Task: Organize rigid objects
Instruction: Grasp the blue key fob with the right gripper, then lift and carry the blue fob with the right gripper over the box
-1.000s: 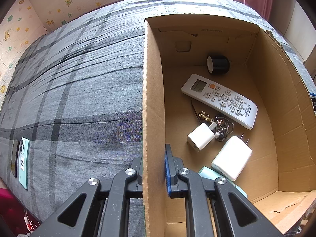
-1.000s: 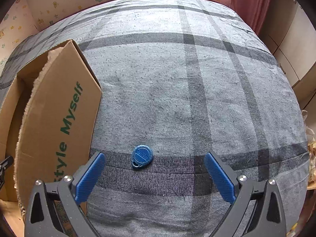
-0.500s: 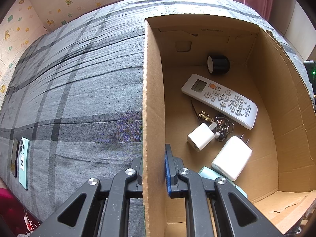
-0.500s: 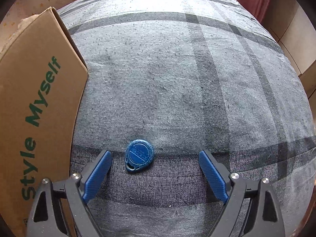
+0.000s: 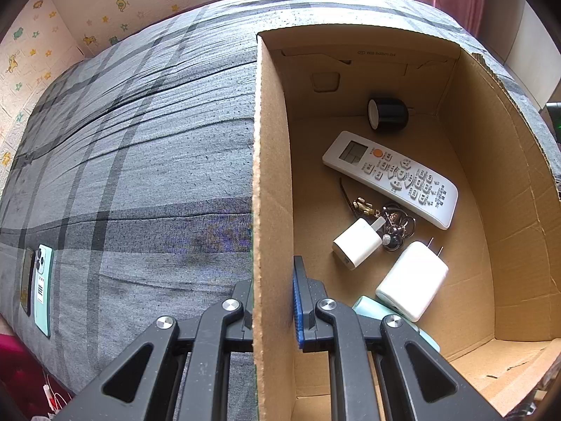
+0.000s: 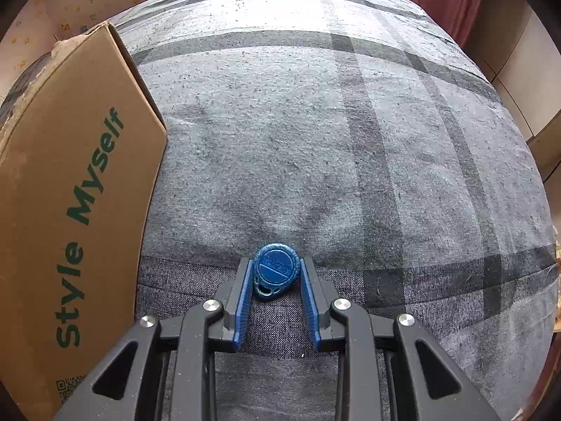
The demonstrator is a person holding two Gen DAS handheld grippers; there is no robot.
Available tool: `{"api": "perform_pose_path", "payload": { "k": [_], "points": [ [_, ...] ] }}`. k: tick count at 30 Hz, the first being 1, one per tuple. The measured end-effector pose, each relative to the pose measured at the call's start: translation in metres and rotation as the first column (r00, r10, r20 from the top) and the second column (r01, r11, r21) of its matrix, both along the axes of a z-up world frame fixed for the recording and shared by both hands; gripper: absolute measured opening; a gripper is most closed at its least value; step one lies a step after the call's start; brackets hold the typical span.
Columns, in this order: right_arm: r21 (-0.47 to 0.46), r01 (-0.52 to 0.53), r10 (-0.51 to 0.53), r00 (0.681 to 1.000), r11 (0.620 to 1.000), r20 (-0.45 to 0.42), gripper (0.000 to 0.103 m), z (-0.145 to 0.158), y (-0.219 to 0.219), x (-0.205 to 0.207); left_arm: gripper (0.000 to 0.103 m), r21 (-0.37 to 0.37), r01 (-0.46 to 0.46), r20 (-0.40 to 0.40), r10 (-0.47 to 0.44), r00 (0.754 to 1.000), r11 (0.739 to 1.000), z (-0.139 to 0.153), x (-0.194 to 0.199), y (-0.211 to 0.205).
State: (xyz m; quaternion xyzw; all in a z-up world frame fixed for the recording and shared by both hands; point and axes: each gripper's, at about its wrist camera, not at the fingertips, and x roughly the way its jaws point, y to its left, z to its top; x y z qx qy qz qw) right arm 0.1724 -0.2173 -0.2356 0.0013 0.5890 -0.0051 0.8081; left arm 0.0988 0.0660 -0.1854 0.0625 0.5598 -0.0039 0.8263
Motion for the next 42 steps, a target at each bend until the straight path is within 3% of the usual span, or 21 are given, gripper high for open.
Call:
{"api": "perform_pose_path", "payload": {
  "k": [12, 42],
  "points": [
    [-0.004, 0.005, -0.005, 1.0, 1.0, 0.005, 0.028, 0.023, -0.004, -0.008, 0.014, 0.0, 0.0, 0.001, 0.0, 1.0, 1.0, 0.0, -0.001, 0.001],
    [-0.01, -0.093, 0.093, 0.993, 0.996, 0.078, 0.028, 0.137, 0.043, -0.038, 0.014, -0.008, 0.002, -0.003, -0.002, 1.0, 1.0, 0.001, 0.001, 0.001]
  ]
}}
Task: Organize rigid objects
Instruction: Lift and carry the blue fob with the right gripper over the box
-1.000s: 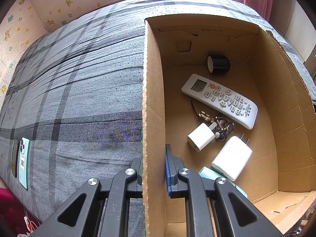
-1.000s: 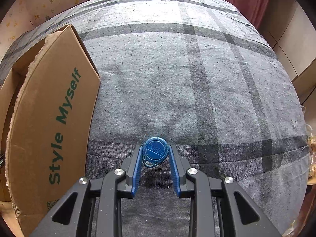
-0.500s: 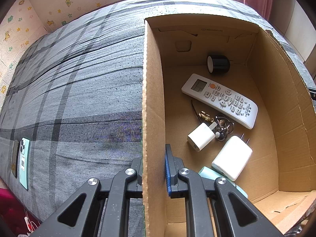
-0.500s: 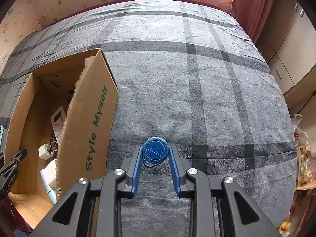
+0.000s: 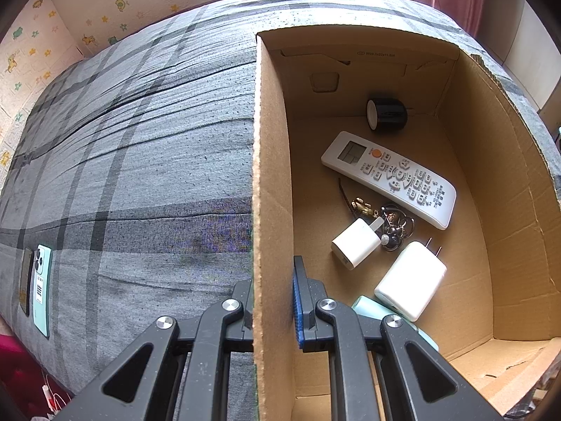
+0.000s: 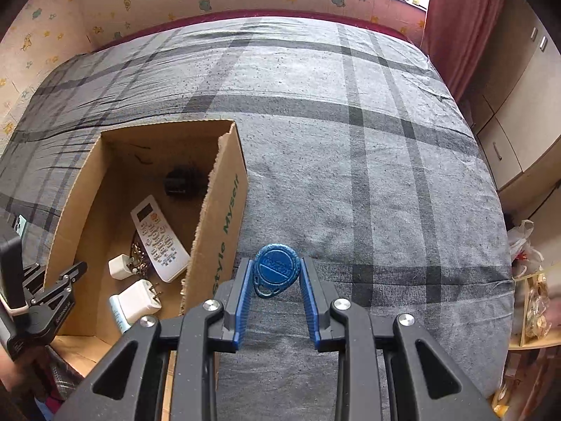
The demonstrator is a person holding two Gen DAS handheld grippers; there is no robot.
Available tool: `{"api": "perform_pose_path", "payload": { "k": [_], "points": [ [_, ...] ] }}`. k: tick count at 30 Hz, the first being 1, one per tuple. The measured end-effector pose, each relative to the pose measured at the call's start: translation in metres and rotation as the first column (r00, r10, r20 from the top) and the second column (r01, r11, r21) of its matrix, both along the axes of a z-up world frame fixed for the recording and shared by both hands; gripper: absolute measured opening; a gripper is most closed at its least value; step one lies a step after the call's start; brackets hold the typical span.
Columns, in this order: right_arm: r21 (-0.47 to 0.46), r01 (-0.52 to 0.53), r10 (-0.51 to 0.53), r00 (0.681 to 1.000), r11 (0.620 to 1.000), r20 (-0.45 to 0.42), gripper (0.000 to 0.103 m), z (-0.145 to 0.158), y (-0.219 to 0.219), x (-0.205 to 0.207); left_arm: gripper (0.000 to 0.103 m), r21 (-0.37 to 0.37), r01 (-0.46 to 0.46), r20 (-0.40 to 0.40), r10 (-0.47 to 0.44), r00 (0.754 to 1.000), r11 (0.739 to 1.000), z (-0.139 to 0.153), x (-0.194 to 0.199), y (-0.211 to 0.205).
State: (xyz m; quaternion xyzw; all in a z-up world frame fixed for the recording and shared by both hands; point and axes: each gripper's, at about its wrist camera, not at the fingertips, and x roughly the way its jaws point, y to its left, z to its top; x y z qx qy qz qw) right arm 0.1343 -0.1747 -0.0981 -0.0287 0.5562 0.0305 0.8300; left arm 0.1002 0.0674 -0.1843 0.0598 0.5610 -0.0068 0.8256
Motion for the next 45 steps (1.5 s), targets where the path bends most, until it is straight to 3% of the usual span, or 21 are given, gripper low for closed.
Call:
{"api": "perform_pose_path", "payload": {
  "k": [9, 17, 29, 45],
  "points": [
    [0.01, -0.068, 0.068, 0.998, 0.998, 0.016, 0.028, 0.018, 0.032, -0.006, 0.014, 0.0, -0.001, 0.002, 0.001, 1.0, 1.0, -0.001, 0.0, -0.001],
    [0.033, -0.147, 0.146, 0.989, 0.989, 0.007, 0.028, 0.015, 0.067, -0.011, 0.014, 0.001, 0.0, 0.002, 0.0, 1.0, 1.0, -0.002, -0.001, -0.001],
    [0.062, -0.2, 0.202, 0.979, 0.978, -0.028, 0.028, -0.006, 0.104, -0.013, 0.014, 0.0, 0.0, 0.002, 0.0, 1.0, 1.0, -0.001, -0.001, 0.0],
    [0.073, -0.201, 0.208, 0.972, 0.977, -0.11, 0.028, -0.063, 0.13, -0.011, 0.014, -0.001, 0.0, 0.003, 0.0, 1.0, 1.0, -0.001, -0.001, 0.002]
  ]
}}
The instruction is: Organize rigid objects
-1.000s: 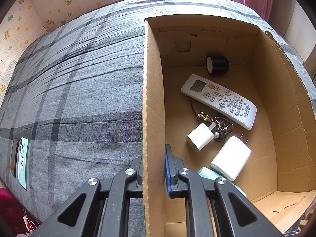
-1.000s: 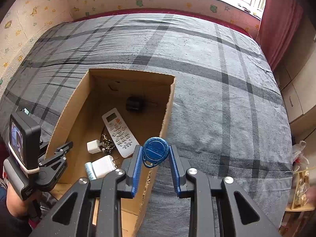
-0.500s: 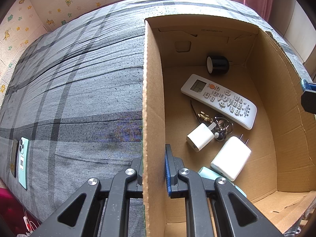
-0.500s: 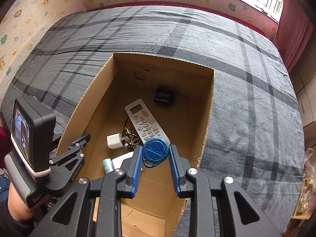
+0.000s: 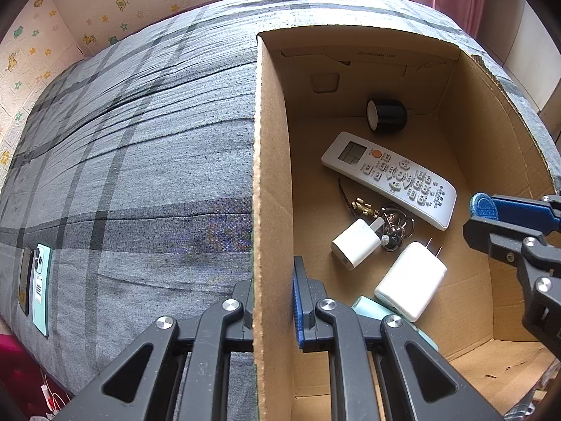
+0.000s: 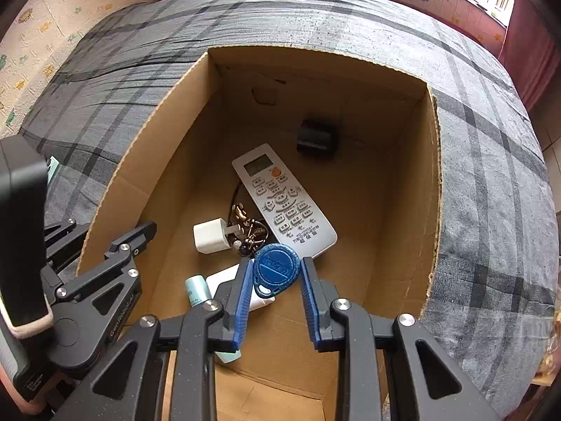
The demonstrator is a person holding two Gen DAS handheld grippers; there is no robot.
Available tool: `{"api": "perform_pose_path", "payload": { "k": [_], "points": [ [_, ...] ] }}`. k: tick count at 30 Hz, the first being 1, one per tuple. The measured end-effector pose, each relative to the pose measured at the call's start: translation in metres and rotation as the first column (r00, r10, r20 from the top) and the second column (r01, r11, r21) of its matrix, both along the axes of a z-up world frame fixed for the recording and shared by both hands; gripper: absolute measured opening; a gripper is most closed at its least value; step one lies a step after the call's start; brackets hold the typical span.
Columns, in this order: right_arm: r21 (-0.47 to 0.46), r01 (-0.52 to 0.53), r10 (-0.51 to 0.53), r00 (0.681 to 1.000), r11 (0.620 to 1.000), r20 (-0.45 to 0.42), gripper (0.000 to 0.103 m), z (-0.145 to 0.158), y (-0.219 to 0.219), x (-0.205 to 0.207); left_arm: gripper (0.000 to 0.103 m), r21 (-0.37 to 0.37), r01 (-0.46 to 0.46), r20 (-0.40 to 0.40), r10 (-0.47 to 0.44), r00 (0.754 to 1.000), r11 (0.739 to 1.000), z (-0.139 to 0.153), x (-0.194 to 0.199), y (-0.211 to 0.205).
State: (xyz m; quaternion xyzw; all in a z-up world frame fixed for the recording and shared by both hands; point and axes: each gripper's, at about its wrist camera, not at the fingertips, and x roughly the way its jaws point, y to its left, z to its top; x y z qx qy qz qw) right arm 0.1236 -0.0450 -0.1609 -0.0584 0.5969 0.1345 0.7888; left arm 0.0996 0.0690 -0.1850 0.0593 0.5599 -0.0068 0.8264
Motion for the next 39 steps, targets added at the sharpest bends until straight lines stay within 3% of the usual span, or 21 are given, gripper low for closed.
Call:
{"api": "perform_pose_path", "payload": {
  "k": [12, 23, 26, 29, 33, 39],
  "points": [
    [-0.008, 0.01, -0.01, 1.0, 1.0, -0.027, 0.029, -0.023, 0.006, 0.004, 0.014, 0.002, 0.002, 0.003, -0.002, 1.0, 1.0, -0.001, -0.001, 0.0],
    [0.009, 0.002, -0.002, 1.0, 1.0, -0.016, 0.031, -0.015, 0.004, 0.0, 0.014, 0.003, 0.002, 0.001, -0.002, 1.0, 1.0, -0.001, -0.001, -0.001],
    [0.022, 0.004, -0.004, 1.0, 1.0, 0.001, 0.045, -0.007, 0.003, -0.001, 0.014, 0.0, 0.001, 0.002, -0.001, 1.0, 1.0, -0.001, -0.001, -0.001],
    [0.024, 0.008, -0.009, 1.0, 1.0, 0.026, 0.053, 0.004, 0.002, -0.004, 0.014, 0.007, 0.003, 0.004, -0.003, 1.0, 1.0, 0.0, -0.002, -0.003],
    [0.002, 0.003, -0.003, 0.998, 1.0, 0.07, 0.074, 0.017, 0.002, -0.008, 0.014, 0.003, 0.002, 0.003, -0.002, 1.0, 1.0, 0.0, -0.001, -0.002],
    [-0.012, 0.016, -0.015, 0.995, 1.0, 0.102, 0.089, 0.033, -0.004, -0.012, 0.014, 0.002, 0.002, 0.001, -0.002, 1.0, 1.0, 0.0, 0.0, -0.001]
  ]
}}
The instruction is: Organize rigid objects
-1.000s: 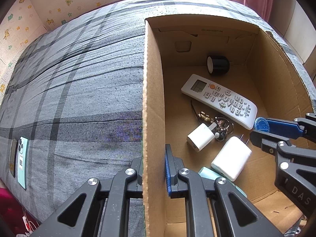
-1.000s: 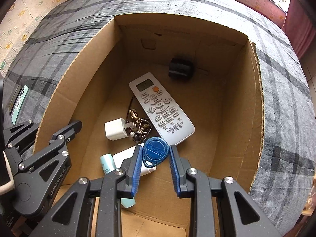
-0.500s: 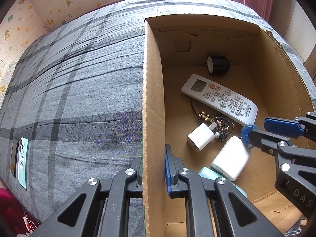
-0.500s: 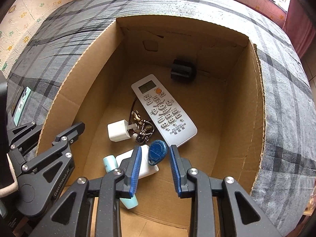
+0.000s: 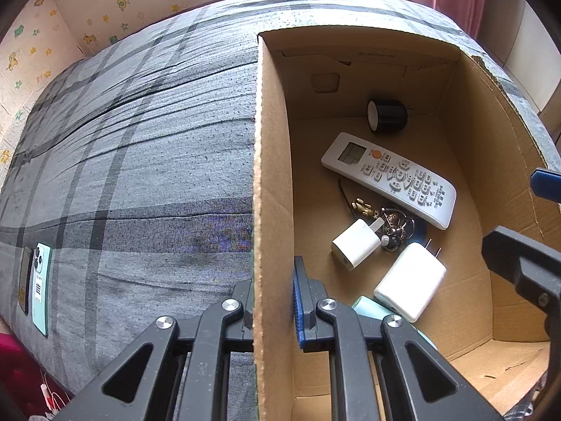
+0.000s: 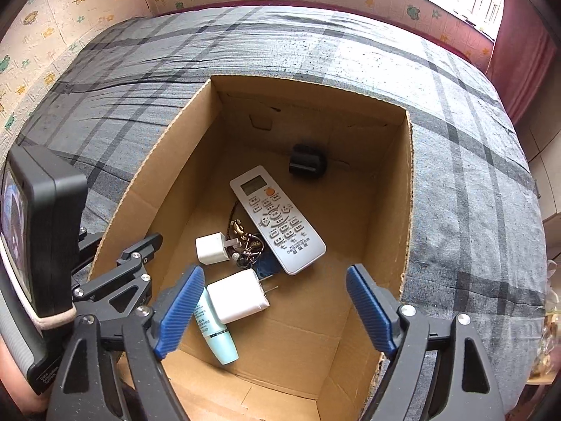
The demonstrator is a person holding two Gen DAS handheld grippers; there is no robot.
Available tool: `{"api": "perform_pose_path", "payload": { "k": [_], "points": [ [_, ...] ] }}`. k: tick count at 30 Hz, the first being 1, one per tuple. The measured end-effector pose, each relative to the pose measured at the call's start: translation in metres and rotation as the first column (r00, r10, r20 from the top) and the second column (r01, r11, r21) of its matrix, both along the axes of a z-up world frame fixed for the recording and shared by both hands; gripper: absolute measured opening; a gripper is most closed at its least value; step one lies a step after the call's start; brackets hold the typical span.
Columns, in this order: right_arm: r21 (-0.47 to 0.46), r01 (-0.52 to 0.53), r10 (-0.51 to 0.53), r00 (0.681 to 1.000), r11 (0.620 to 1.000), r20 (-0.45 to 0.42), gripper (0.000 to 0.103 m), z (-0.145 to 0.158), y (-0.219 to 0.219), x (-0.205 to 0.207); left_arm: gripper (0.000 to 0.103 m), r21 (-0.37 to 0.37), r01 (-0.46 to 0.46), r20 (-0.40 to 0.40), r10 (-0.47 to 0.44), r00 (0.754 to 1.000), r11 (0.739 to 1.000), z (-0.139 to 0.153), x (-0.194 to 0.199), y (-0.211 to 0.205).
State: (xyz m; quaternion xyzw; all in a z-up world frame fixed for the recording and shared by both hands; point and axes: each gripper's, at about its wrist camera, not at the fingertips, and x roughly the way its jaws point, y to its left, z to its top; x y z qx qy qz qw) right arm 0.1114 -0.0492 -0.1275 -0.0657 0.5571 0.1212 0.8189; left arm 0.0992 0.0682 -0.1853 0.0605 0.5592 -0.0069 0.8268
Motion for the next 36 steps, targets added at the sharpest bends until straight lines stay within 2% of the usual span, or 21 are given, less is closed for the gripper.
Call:
{"api": "perform_pose_path", "payload": {
  "k": [3, 8, 22, 24, 25, 26, 28, 32, 33, 35, 36],
  "points": [
    [-0.002, 0.023, -0.023, 1.0, 1.0, 0.004, 0.098, 0.007, -0.004, -0.002, 0.014, 0.003, 0.001, 0.001, -0.001, 1.0, 1.0, 0.0, 0.0, 0.0],
    [-0.017, 0.053, -0.053, 0.998, 0.998, 0.017, 0.103, 0.015, -0.012, -0.007, 0.016, 0.005, -0.001, 0.001, 0.001, 1.0, 1.0, 0.0, -0.001, 0.0],
    [-0.004, 0.132, -0.132, 0.99, 0.991, 0.048, 0.103, 0.037, -0.034, -0.033, 0.016, 0.029, 0.005, -0.001, -0.005, 1.0, 1.0, 0.002, -0.001, -0.005],
    [0.002, 0.133, -0.133, 0.989, 0.991, 0.058, 0.103, 0.041, -0.035, -0.034, 0.019, 0.037, 0.004, -0.008, -0.003, 1.0, 0.999, 0.002, -0.001, -0.005],
    [0.008, 0.135, -0.135, 0.989, 0.991, 0.064, 0.103, 0.043, -0.035, -0.035, 0.03, 0.044, -0.003, -0.007, 0.003, 1.0, 0.999, 0.002, -0.001, -0.005],
    [0.013, 0.138, -0.138, 0.988, 0.99, 0.069, 0.103, 0.044, -0.036, -0.036, 0.049, 0.046, -0.013, -0.002, 0.013, 1.0, 0.999, 0.004, -0.002, -0.004],
    [0.02, 0.139, -0.14, 0.988, 0.99, 0.069, 0.103, 0.045, -0.038, -0.039, 0.071, 0.036, -0.032, 0.011, 0.032, 0.999, 0.999, 0.009, -0.003, -0.001],
    [0.029, 0.145, -0.146, 0.986, 0.989, 0.076, 0.103, 0.05, -0.041, -0.044, 0.089, 0.047, -0.054, 0.042, 0.052, 0.998, 0.997, 0.024, -0.009, 0.001],
    [0.031, 0.146, -0.148, 0.986, 0.989, 0.078, 0.103, 0.051, -0.042, -0.045, 0.09, 0.044, -0.056, 0.049, 0.054, 0.997, 0.997, 0.027, -0.012, 0.001],
    [0.036, 0.154, -0.156, 0.984, 0.987, 0.086, 0.103, 0.054, -0.044, -0.048, 0.103, 0.037, -0.053, 0.044, 0.051, 0.998, 0.998, 0.034, -0.017, 0.0],
    [0.036, 0.156, -0.158, 0.983, 0.987, 0.088, 0.103, 0.055, -0.045, -0.049, 0.103, 0.038, -0.056, 0.045, 0.054, 0.998, 0.998, 0.037, -0.02, -0.001]
  ]
}}
